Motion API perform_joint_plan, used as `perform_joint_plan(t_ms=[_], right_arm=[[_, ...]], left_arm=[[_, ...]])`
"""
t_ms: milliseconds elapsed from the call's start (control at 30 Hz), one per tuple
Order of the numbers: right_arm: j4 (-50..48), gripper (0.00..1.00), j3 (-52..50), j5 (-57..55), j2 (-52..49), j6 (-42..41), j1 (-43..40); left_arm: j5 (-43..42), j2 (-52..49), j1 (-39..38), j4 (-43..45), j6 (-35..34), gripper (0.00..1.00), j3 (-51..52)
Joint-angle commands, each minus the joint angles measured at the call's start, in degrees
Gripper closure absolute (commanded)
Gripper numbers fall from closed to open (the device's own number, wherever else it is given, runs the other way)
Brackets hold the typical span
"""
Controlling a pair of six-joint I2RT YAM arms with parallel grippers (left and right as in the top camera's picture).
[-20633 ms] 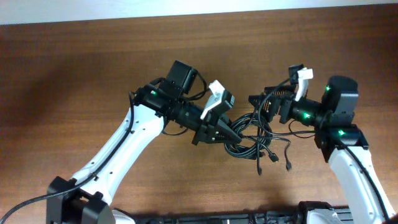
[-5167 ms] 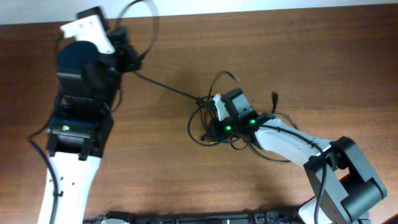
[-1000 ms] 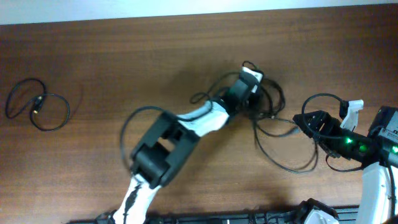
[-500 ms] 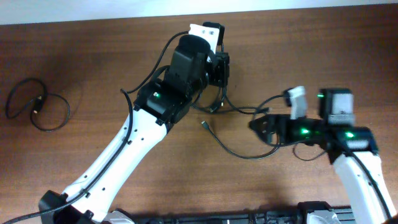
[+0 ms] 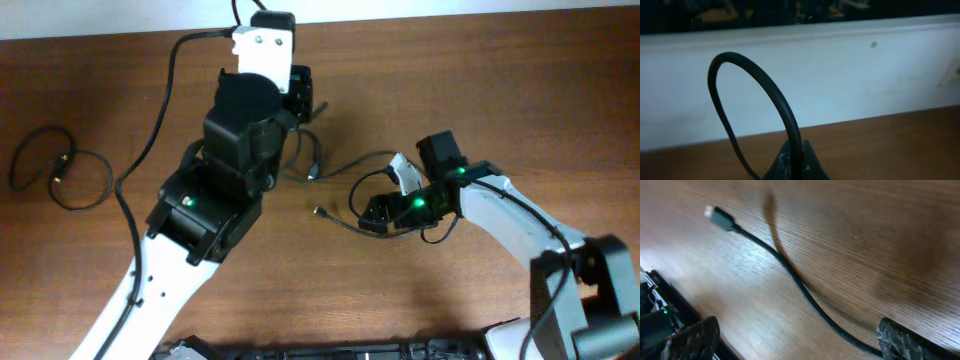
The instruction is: Untangle cables
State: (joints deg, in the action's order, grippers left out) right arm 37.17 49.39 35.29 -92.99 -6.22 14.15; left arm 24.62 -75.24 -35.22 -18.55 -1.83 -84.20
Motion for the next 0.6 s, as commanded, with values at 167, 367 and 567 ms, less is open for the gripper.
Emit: perform_joint_plan(t_ms=[167,367,567], right_arm=[[-8.22,0.01,0.44,0.22,-1.16,-0.2,0.52],[-31.43,0.0,0.44,-0.24,-1.16,-0.2,8.17],[-32.59,0.07,0.44,-13.46,-1.16,-0.22,19.41]], left_arm=[[3.72,1.55,0.15,3.3,0.83,1.0,-0.33],[3.89,0.79,0.15,-0.42,-1.66,1.0,-0.31],[11.21,-5.73,0.2,-7.15,-2.43,0.97,-0.26]])
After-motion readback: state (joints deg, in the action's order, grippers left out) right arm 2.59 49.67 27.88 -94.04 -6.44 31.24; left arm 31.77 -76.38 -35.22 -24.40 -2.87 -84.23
